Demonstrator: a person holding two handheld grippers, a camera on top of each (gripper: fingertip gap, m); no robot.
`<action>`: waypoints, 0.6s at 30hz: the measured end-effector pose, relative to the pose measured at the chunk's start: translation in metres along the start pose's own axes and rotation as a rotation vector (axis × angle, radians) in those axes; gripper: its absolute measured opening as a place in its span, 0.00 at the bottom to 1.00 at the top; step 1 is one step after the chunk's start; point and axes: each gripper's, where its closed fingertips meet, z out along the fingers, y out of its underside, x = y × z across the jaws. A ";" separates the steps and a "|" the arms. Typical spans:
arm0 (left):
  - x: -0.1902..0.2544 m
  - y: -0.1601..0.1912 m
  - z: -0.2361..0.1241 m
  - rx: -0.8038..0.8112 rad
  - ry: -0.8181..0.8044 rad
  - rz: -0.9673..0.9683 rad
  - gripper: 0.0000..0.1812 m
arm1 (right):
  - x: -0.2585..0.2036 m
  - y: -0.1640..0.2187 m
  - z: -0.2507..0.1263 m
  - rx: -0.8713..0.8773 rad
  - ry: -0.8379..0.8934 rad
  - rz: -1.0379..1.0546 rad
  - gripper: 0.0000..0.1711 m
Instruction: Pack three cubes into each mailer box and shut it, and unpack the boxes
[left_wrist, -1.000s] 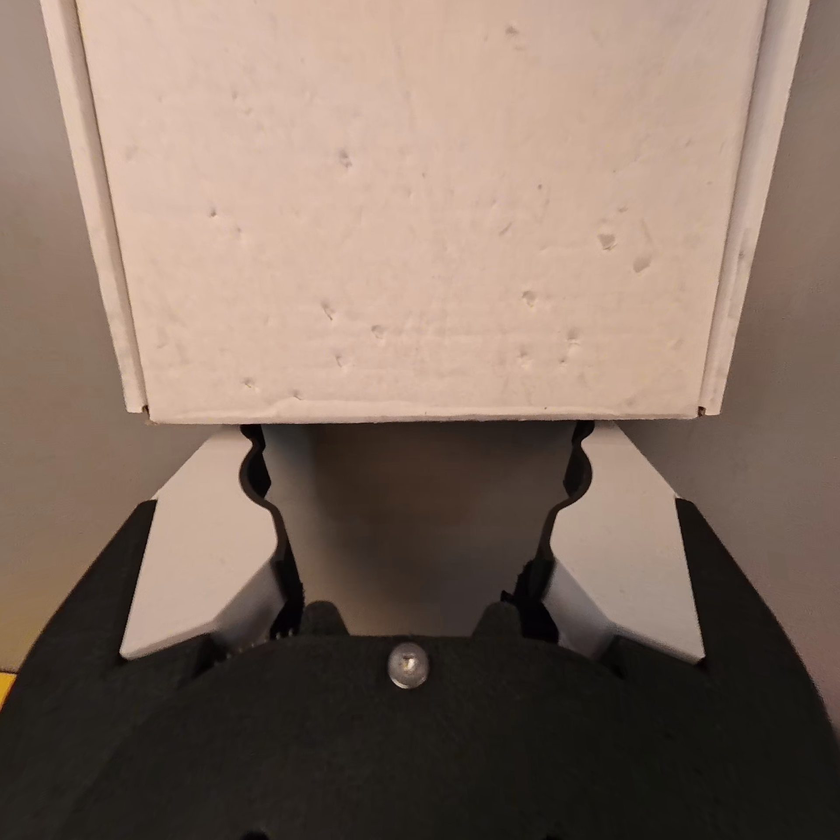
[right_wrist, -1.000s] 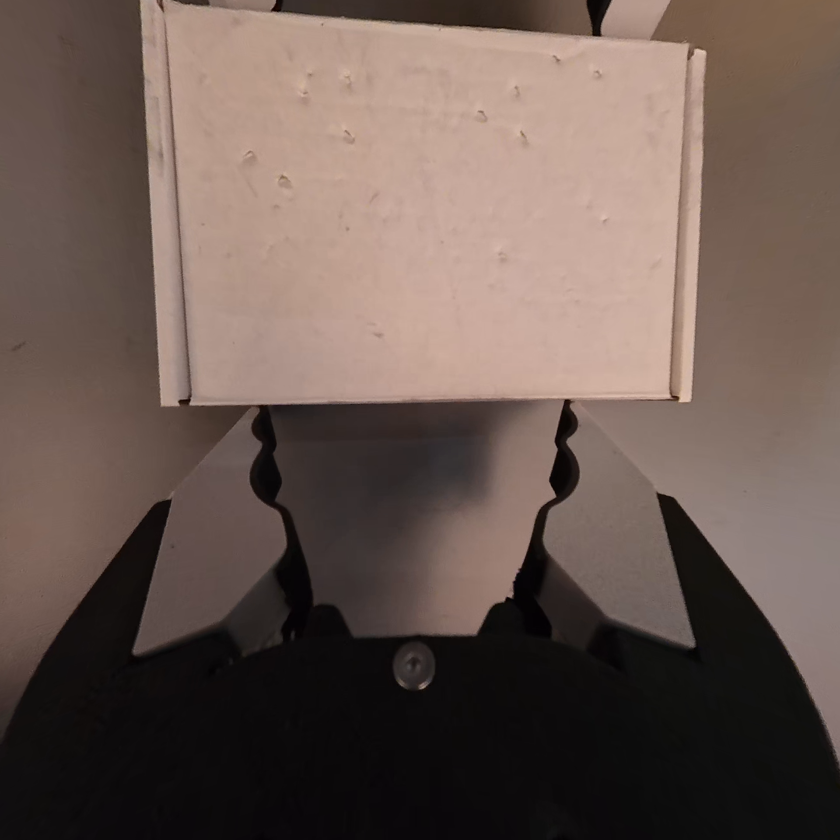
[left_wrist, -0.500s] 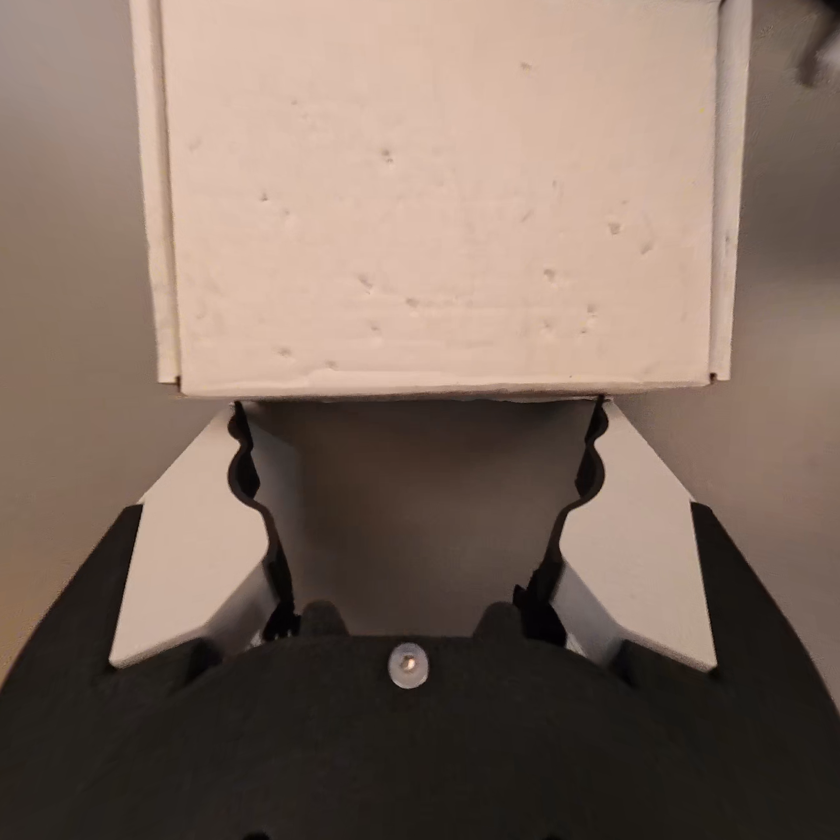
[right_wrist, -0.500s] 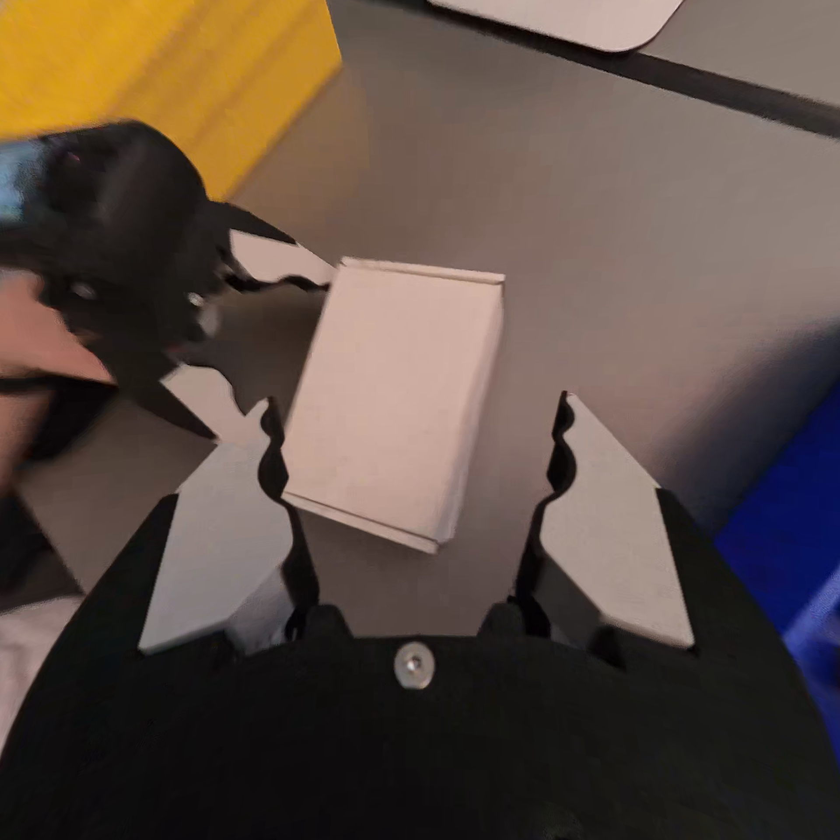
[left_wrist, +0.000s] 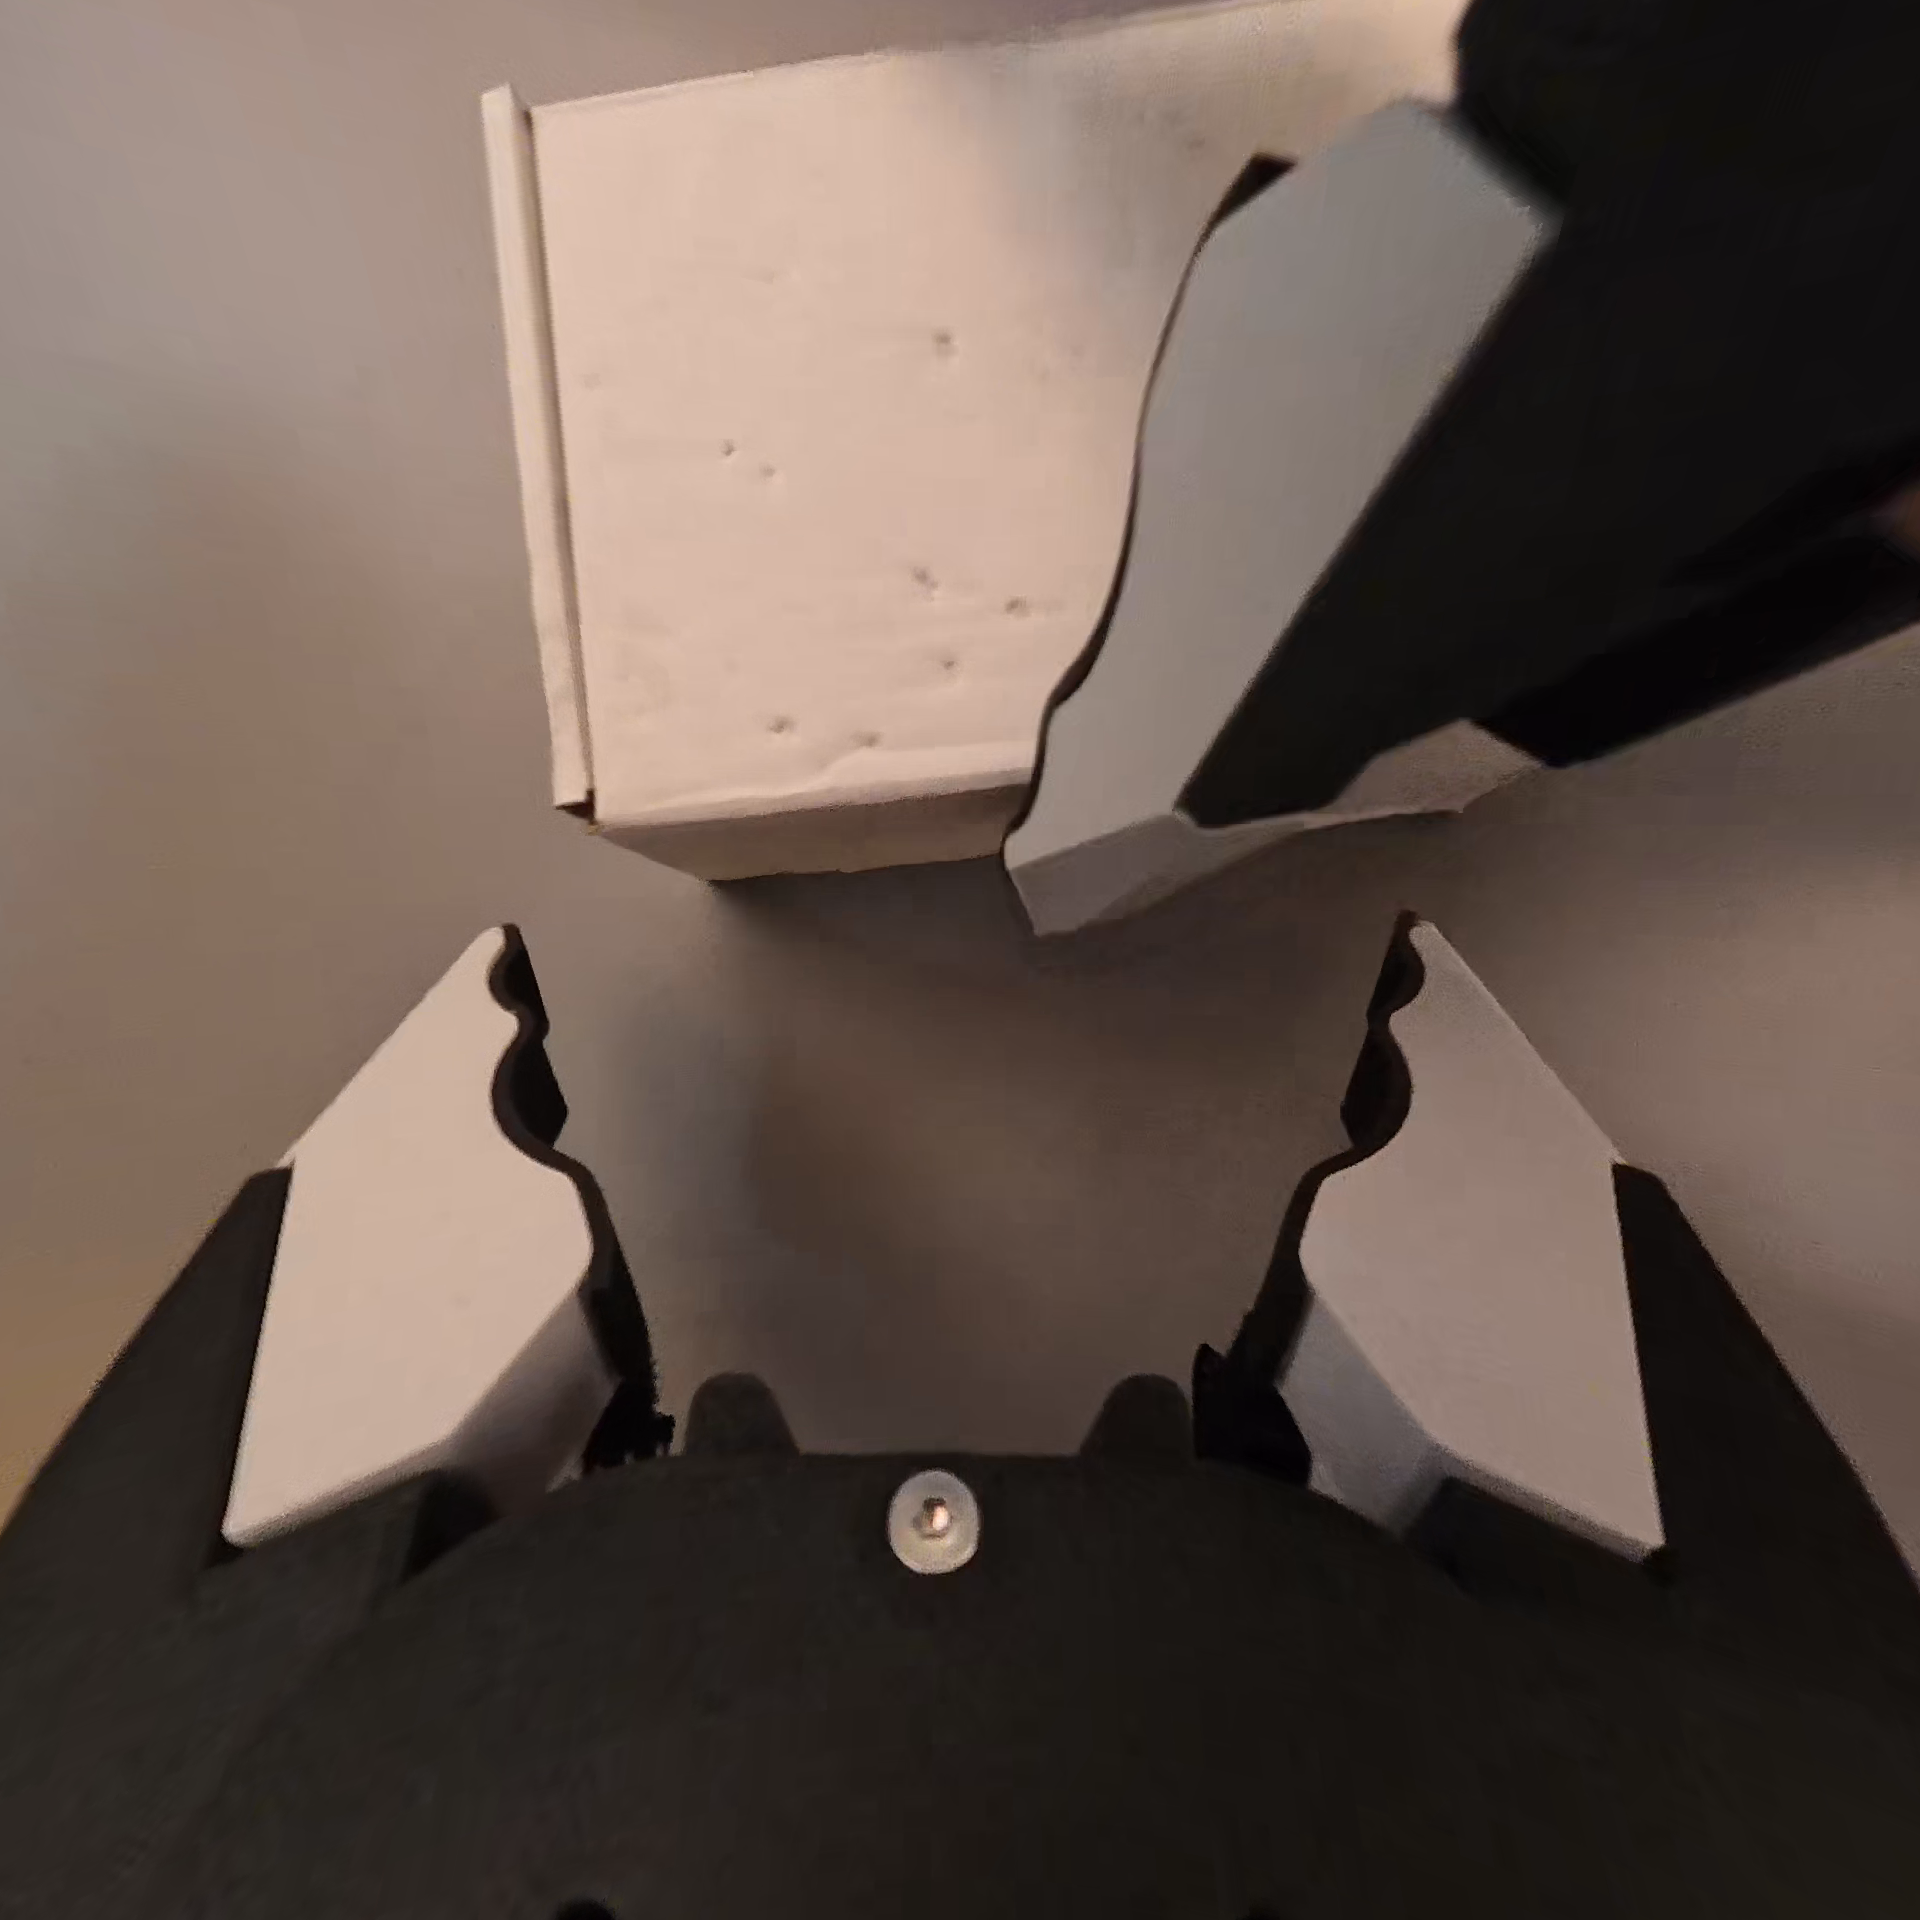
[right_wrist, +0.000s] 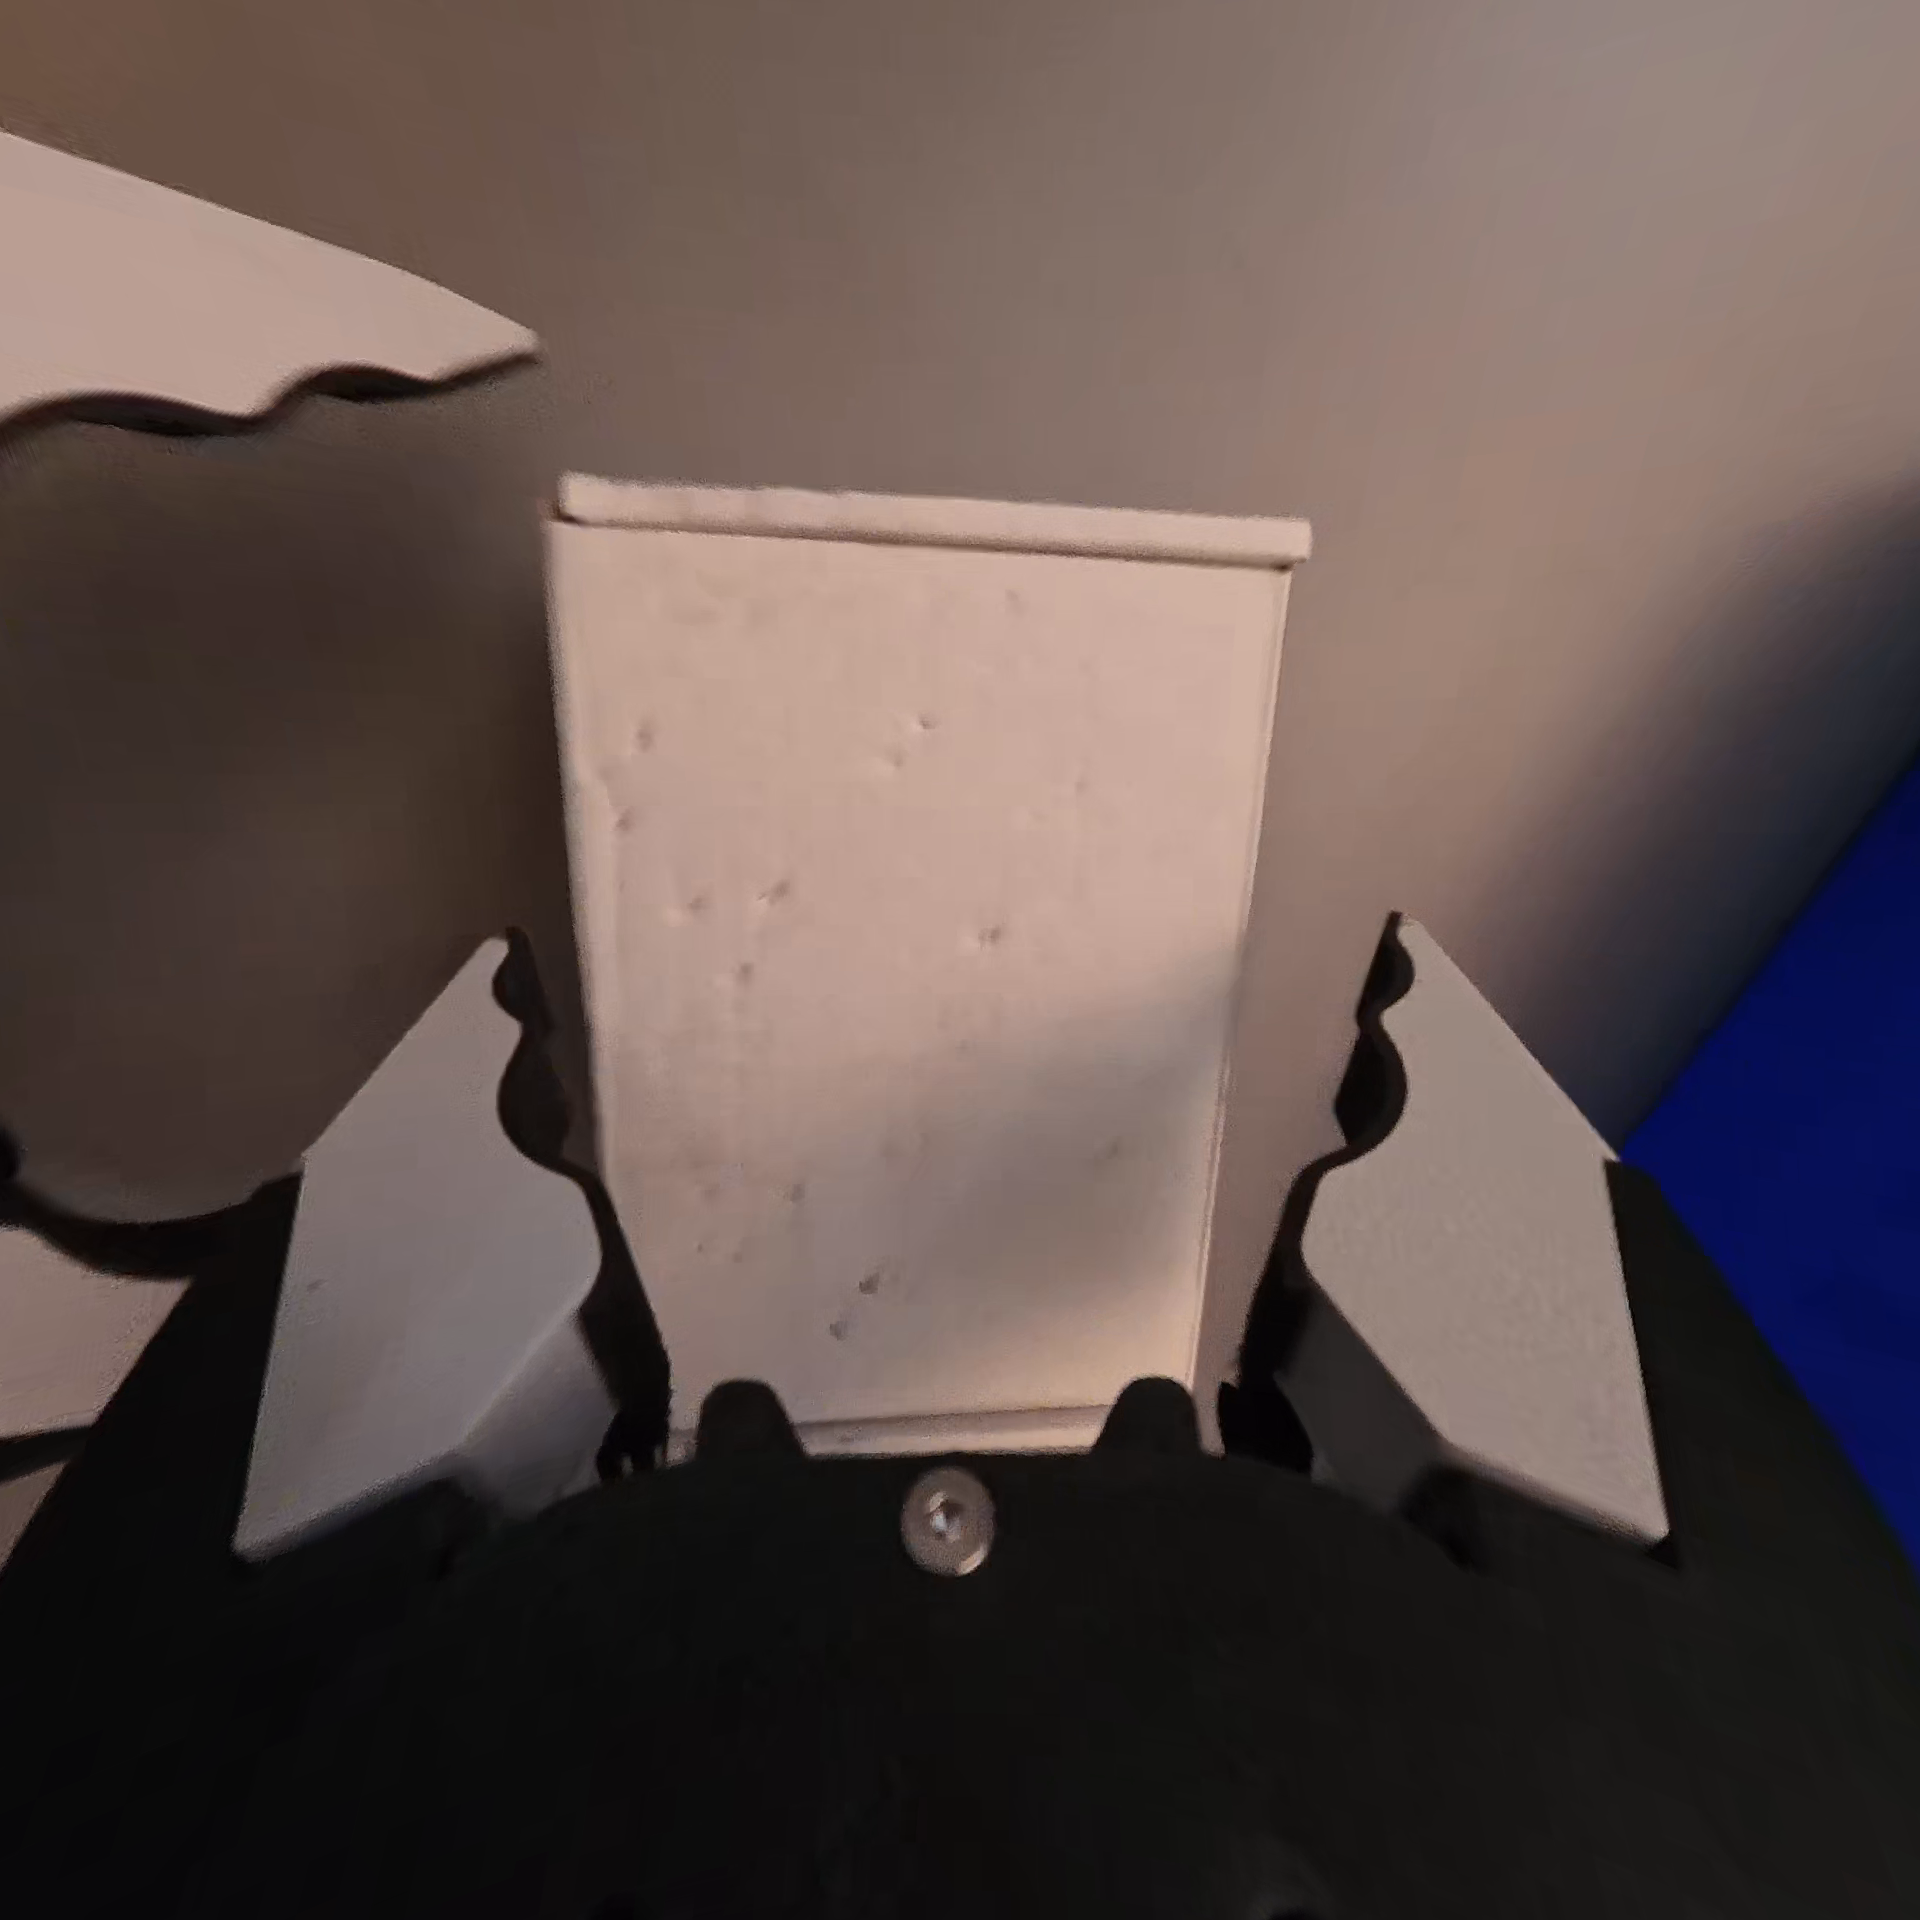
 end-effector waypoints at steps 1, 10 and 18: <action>-0.001 0.003 0.001 -0.007 0.008 -0.012 0.84 | -0.001 0.004 0.005 -0.049 -0.007 0.023 0.87; -0.016 0.014 0.002 -0.016 -0.002 -0.059 0.83 | 0.009 0.014 -0.002 -0.175 -0.028 -0.085 0.77; -0.019 0.017 0.003 -0.011 0.005 -0.067 0.82 | 0.091 -0.020 -0.150 0.045 0.012 -0.304 0.77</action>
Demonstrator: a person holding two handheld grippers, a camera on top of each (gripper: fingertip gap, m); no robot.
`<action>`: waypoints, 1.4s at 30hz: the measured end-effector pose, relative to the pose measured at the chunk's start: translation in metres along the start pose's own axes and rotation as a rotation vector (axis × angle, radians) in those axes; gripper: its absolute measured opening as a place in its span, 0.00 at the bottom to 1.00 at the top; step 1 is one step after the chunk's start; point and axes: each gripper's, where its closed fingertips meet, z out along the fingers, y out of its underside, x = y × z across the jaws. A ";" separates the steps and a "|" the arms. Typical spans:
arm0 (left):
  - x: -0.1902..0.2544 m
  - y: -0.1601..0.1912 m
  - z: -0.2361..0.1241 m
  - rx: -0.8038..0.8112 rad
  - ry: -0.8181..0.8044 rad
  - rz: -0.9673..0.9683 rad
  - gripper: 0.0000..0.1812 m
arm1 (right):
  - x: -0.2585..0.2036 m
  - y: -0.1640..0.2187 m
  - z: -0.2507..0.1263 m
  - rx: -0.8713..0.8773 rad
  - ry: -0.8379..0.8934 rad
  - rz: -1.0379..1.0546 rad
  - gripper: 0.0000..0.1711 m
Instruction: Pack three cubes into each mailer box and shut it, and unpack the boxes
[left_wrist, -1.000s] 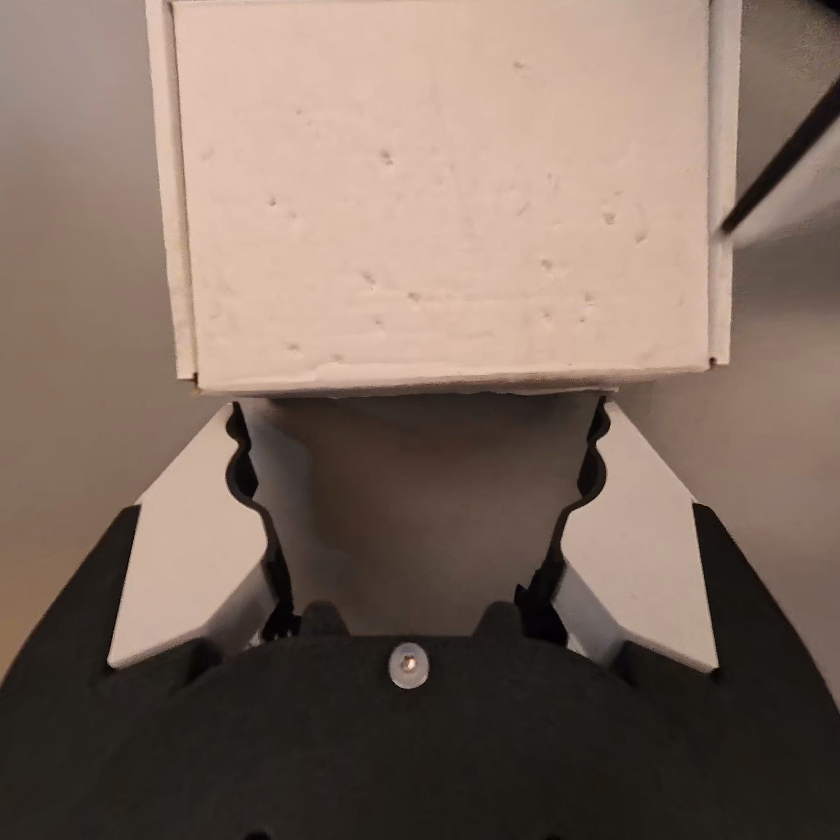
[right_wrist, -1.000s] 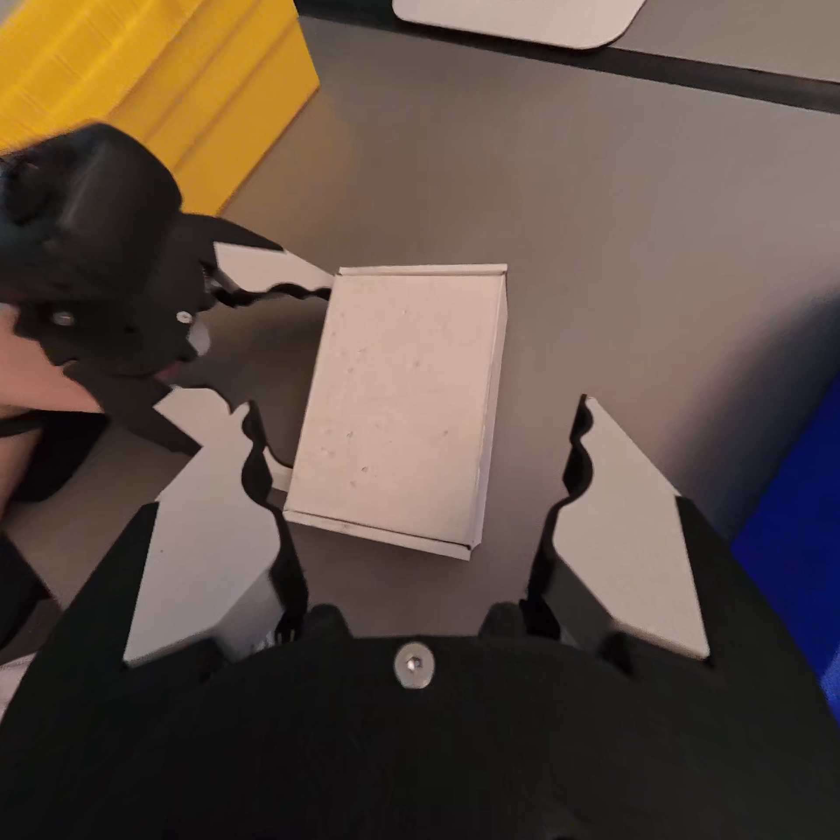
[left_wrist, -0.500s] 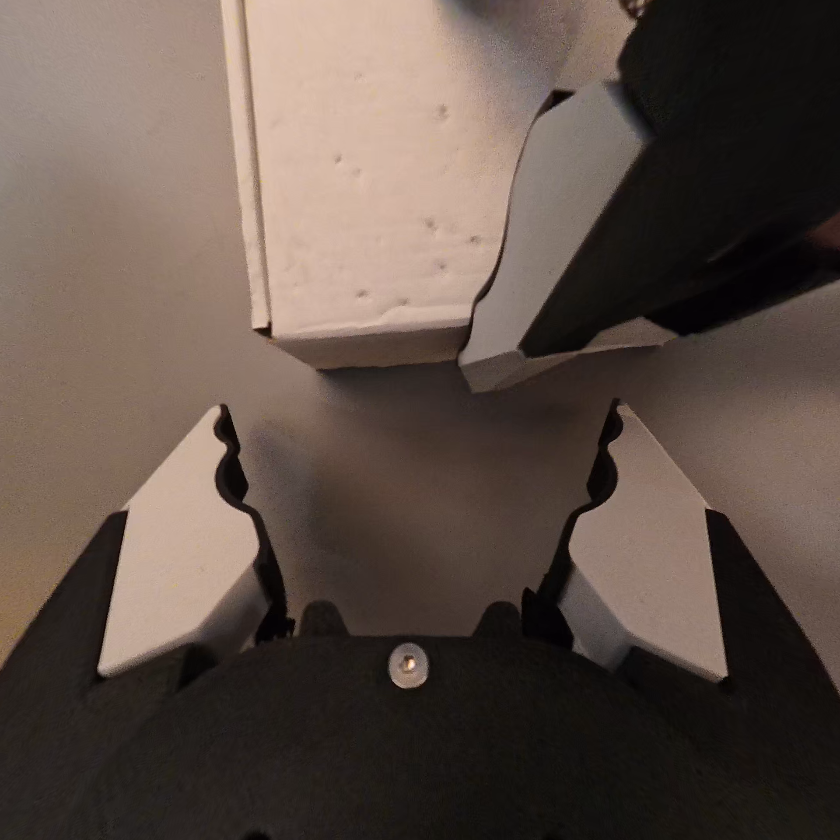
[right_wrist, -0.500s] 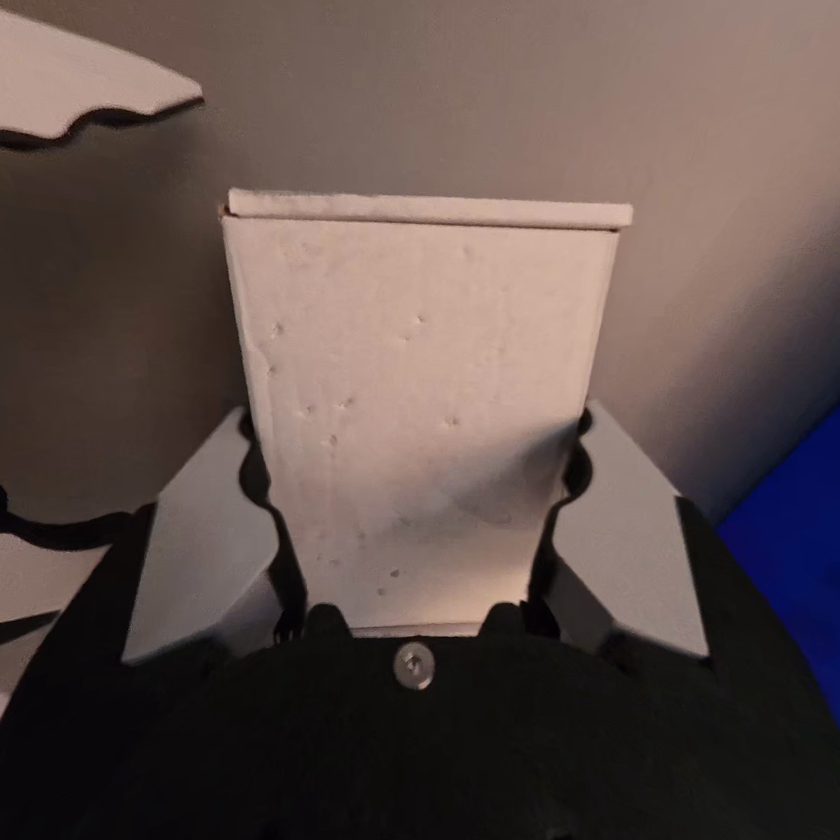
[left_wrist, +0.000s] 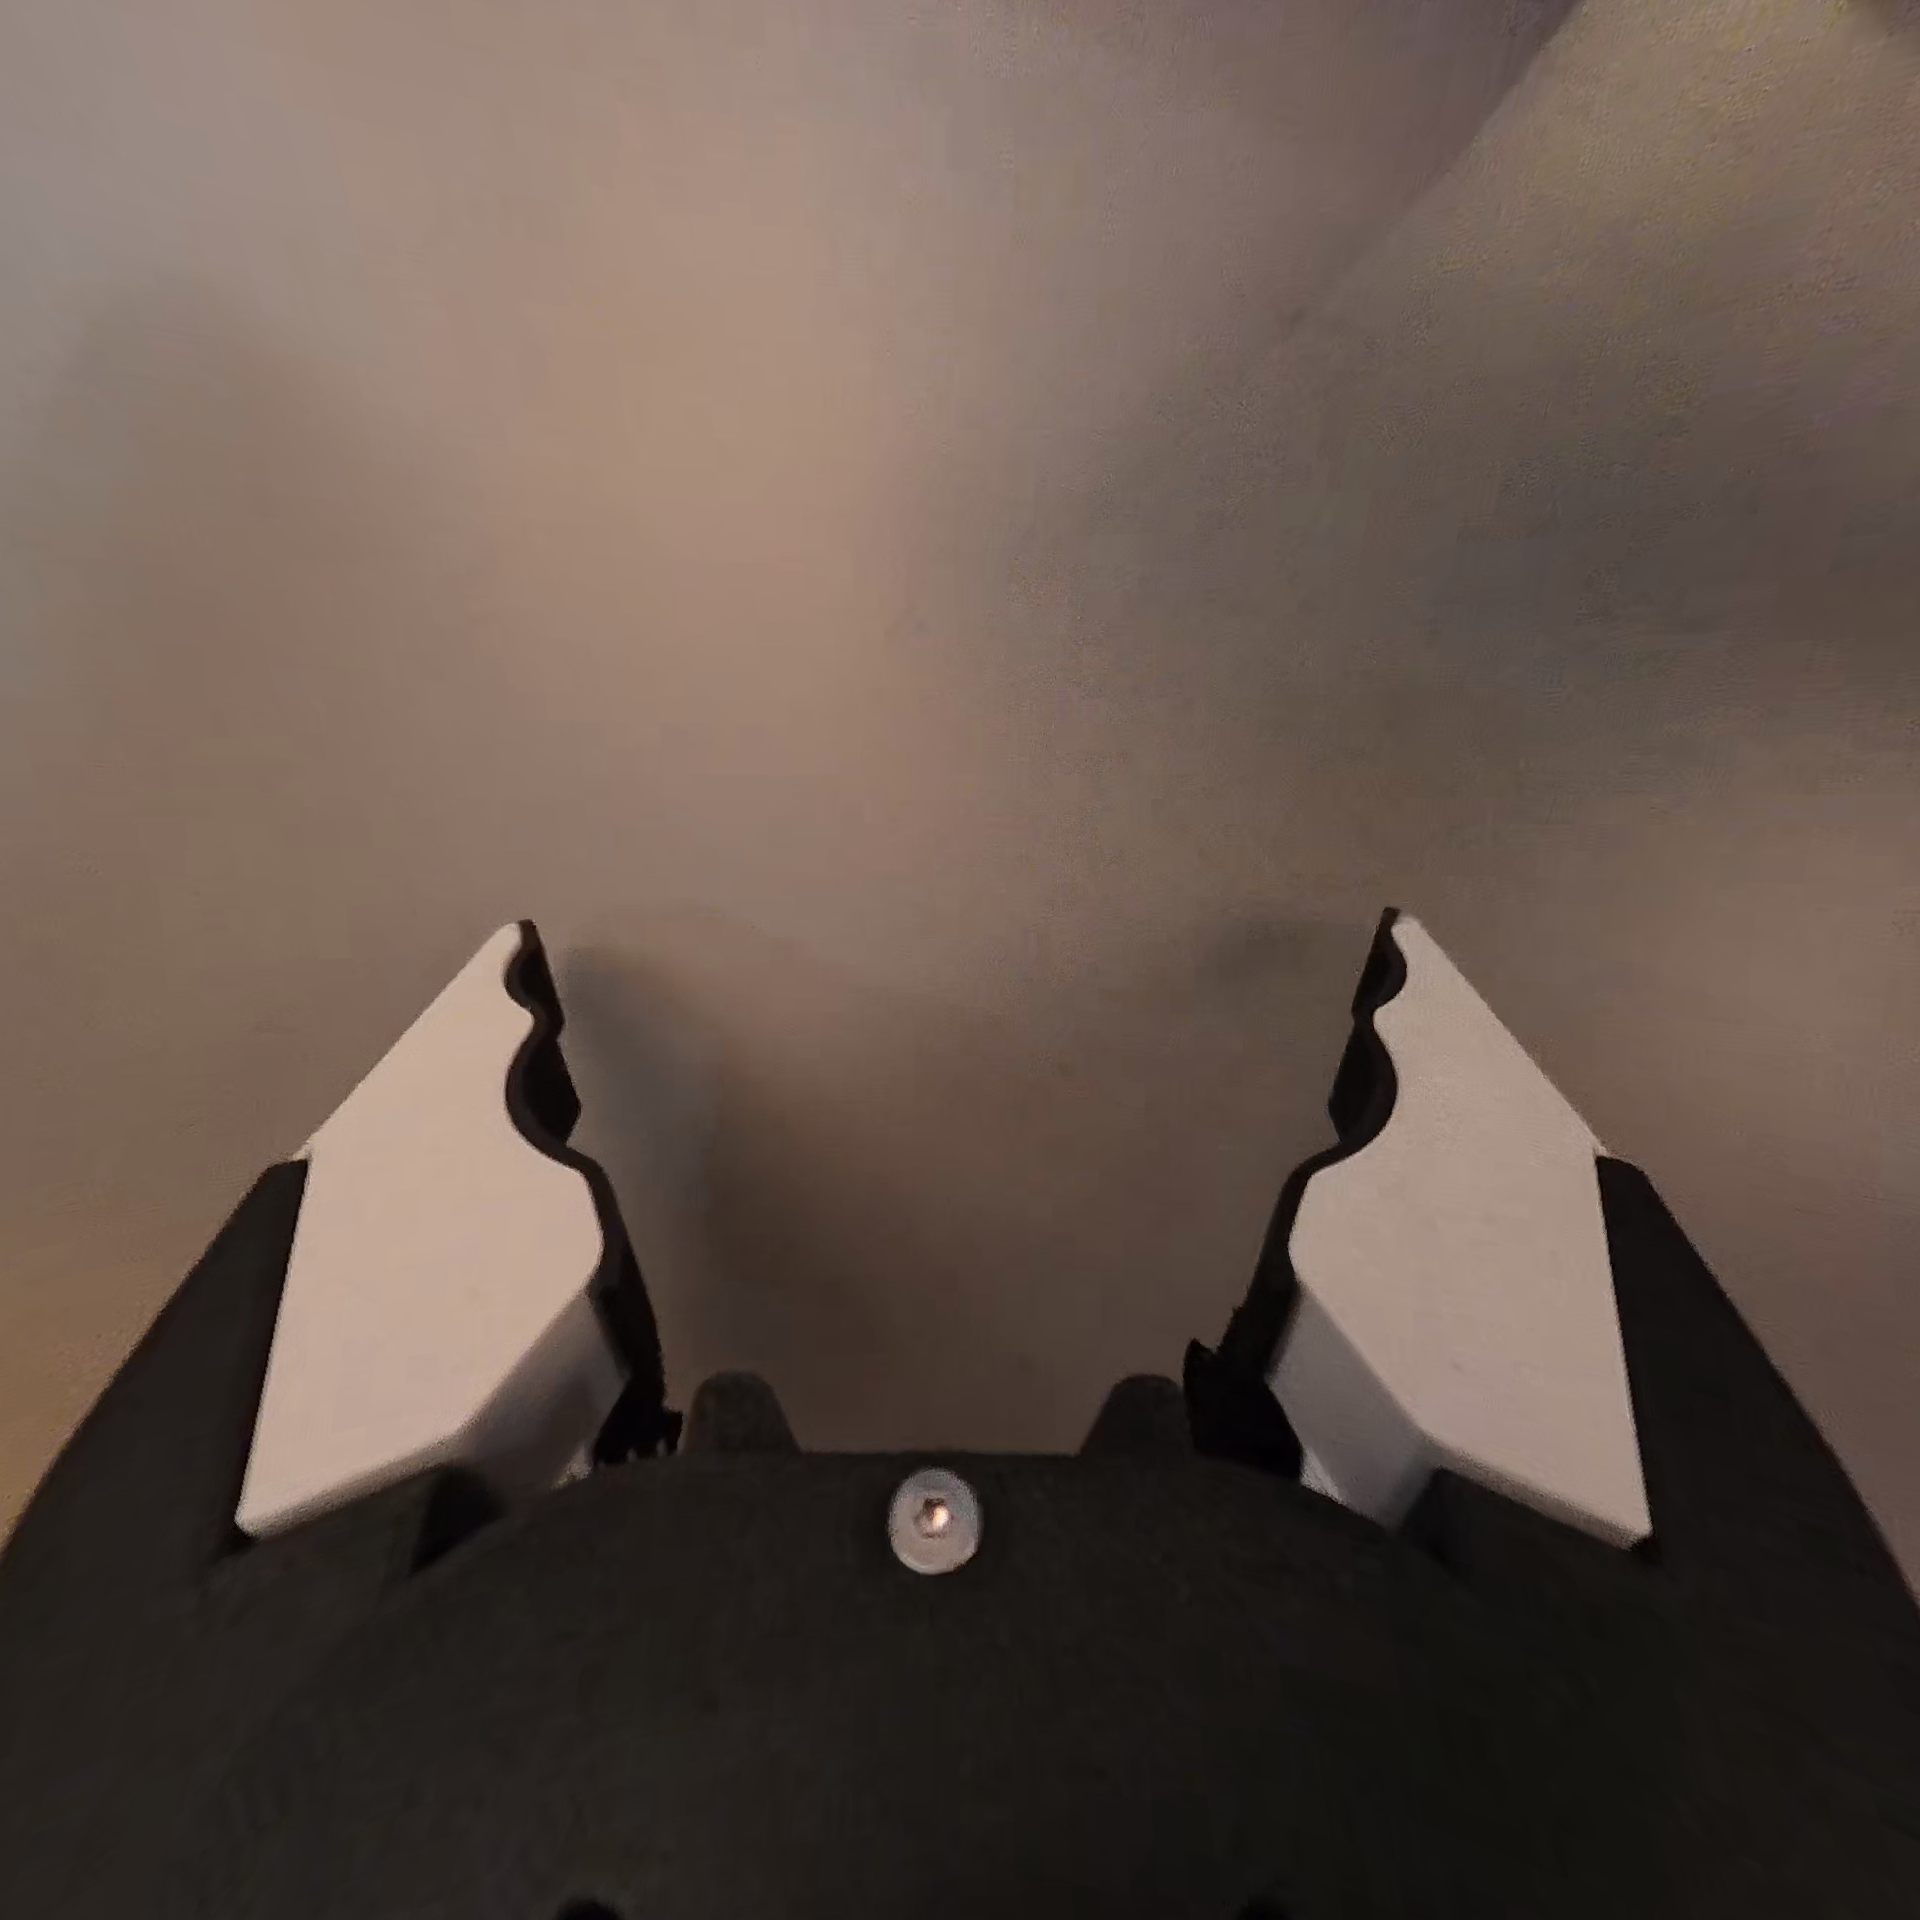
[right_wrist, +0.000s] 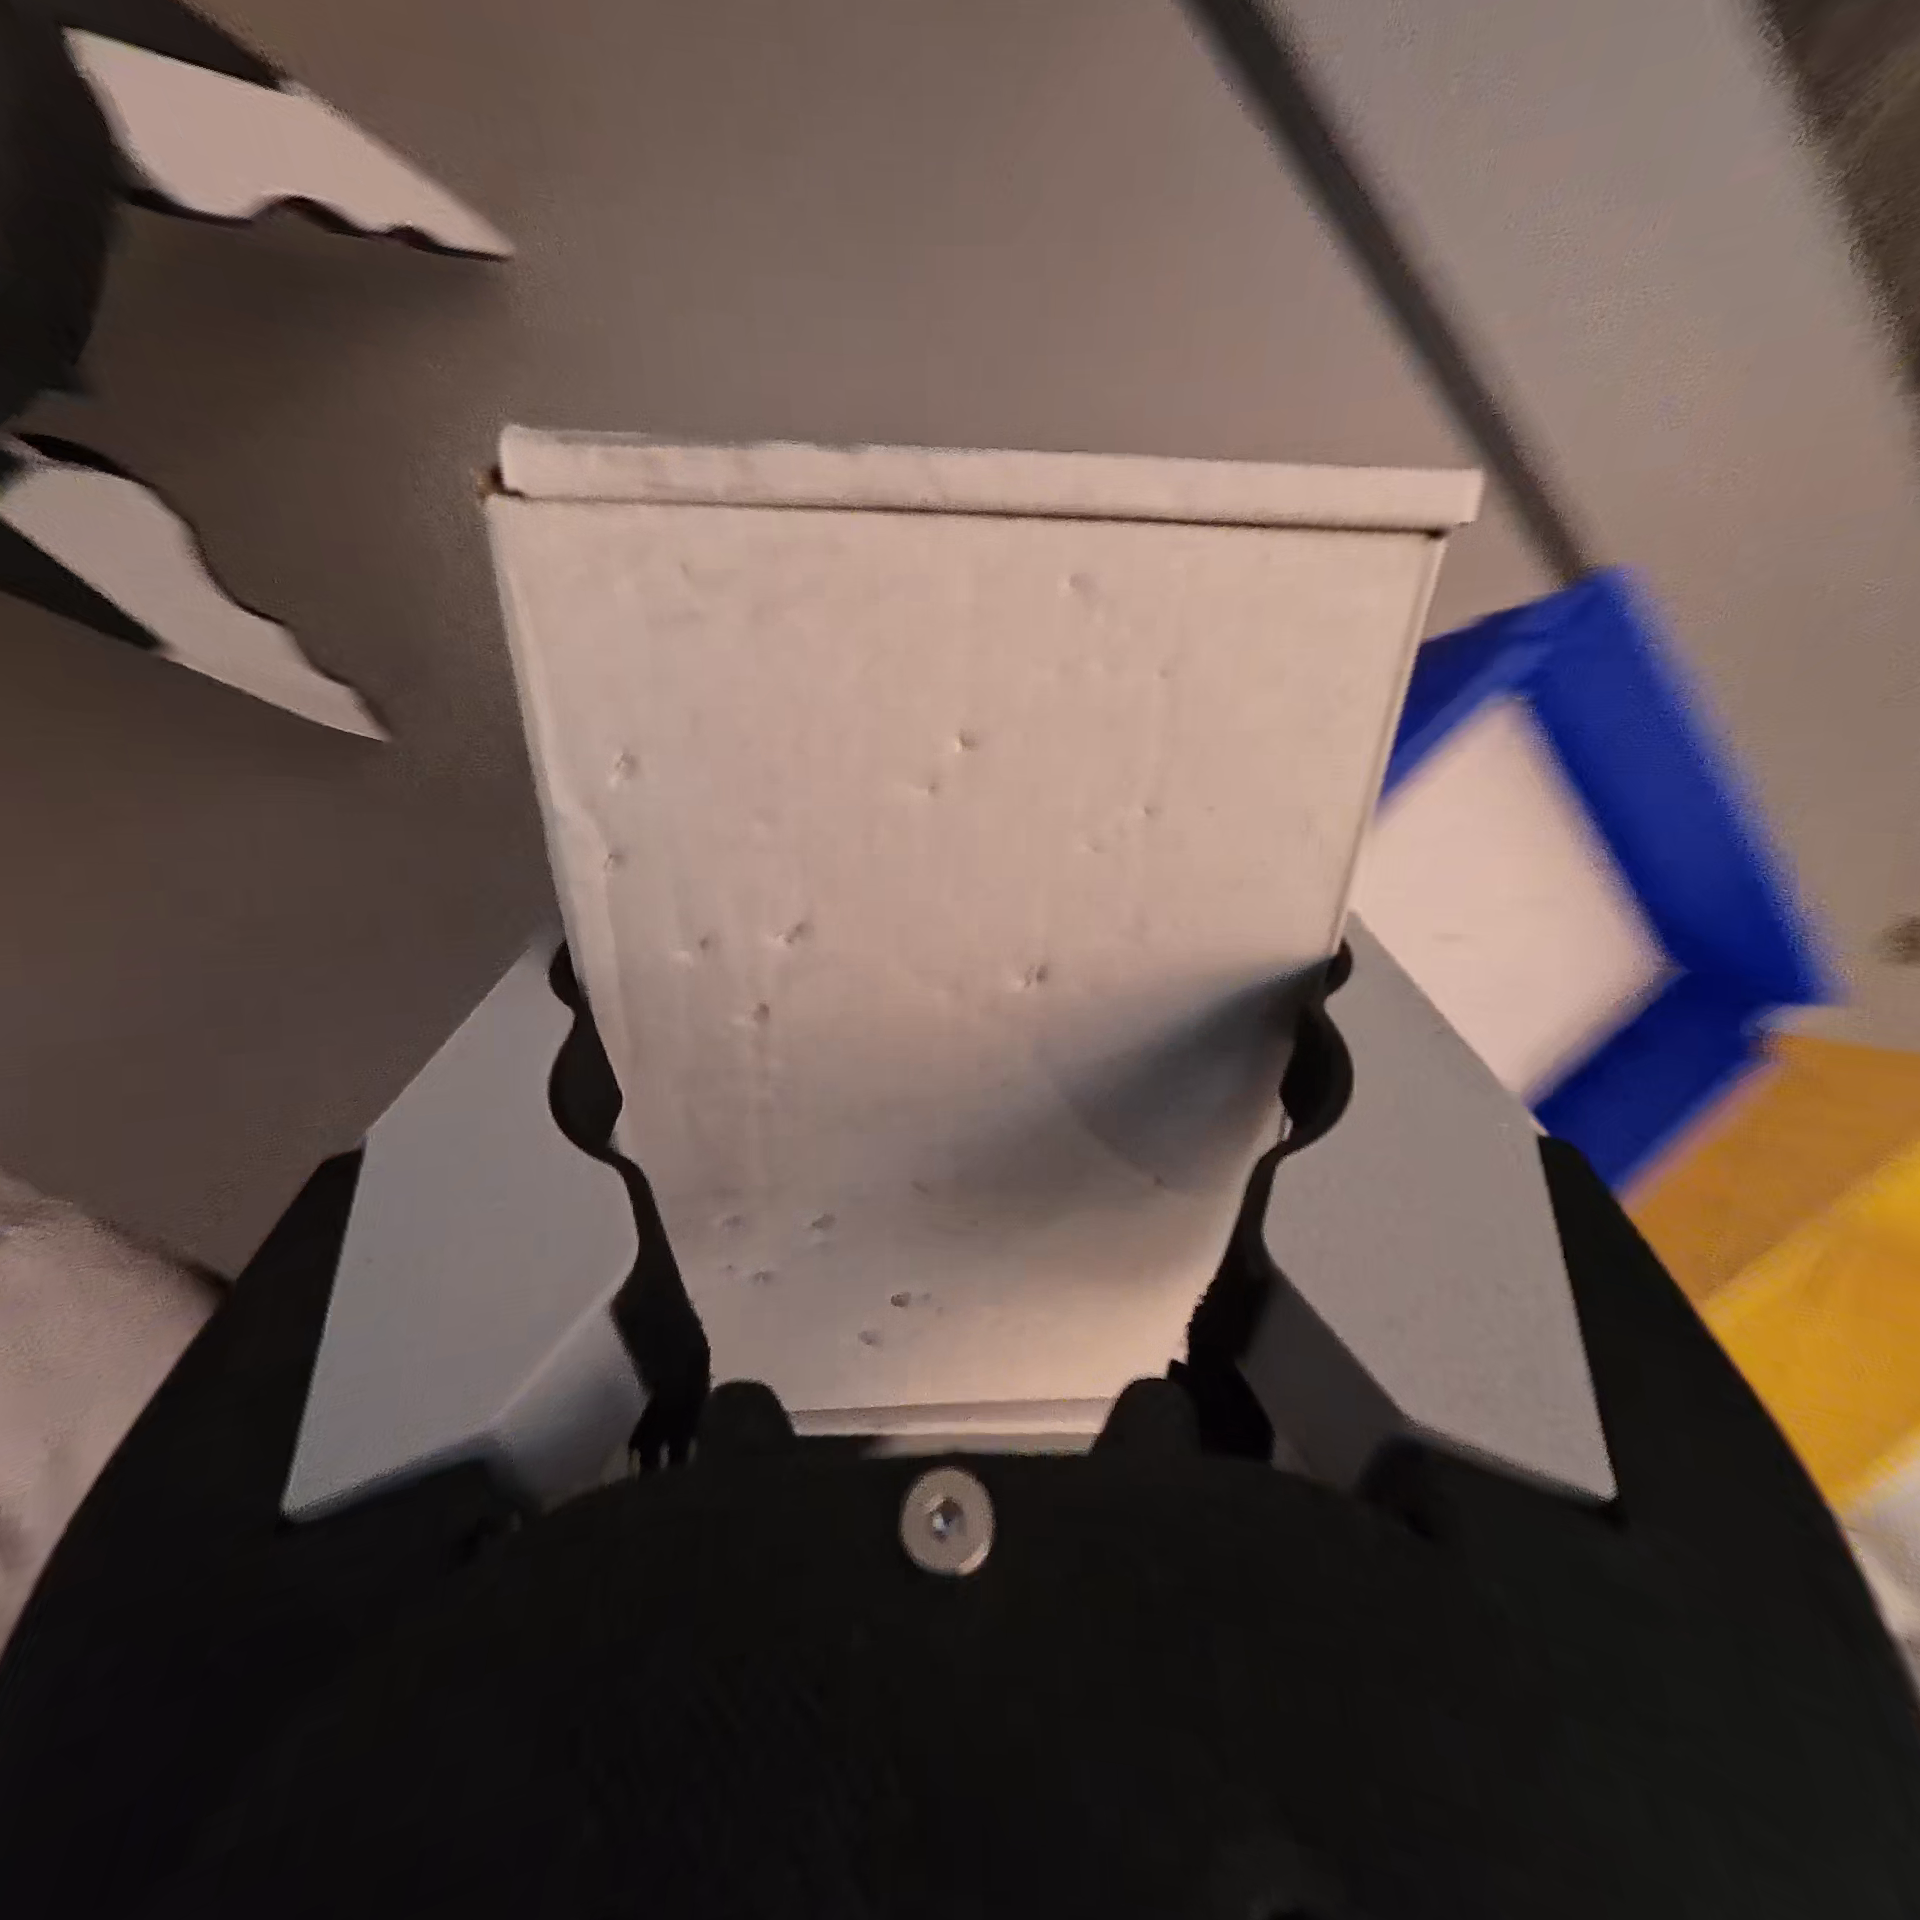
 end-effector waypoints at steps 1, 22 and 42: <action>0.000 0.002 0.002 -0.013 -0.003 0.007 0.82 | 0.032 0.003 -0.012 -0.005 0.047 -0.021 0.77; 0.013 0.000 0.008 -0.007 0.052 0.036 0.80 | 0.217 0.097 0.118 -0.339 0.111 -0.679 0.77; 0.005 -0.061 -0.048 0.314 -0.032 -0.022 0.69 | 0.220 0.135 -0.041 0.780 0.708 0.192 0.50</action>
